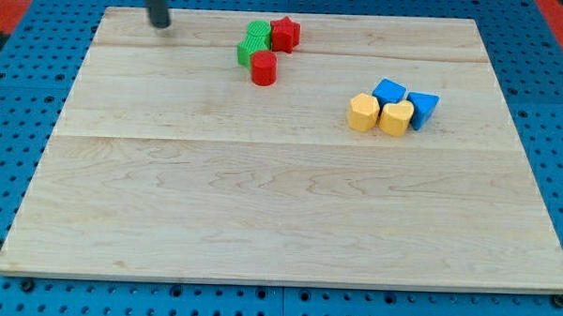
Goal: Move the green circle towards the yellow hexagon
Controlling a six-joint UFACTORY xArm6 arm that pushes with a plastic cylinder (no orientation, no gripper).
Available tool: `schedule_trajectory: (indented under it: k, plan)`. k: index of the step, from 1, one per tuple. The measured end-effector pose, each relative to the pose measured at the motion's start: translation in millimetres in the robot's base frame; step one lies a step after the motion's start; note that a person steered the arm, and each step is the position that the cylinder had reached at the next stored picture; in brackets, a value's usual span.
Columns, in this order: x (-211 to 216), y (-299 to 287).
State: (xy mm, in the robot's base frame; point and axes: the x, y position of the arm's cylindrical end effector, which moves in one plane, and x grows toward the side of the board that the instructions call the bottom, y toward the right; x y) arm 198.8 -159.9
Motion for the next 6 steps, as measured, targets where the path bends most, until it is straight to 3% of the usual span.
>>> schedule_trajectory:
  k: [1,2,3,4,6]
  plan:
    - [-4,65]
    - [40,76]
    - [44,125]
    - [26,109]
    - [79,164]
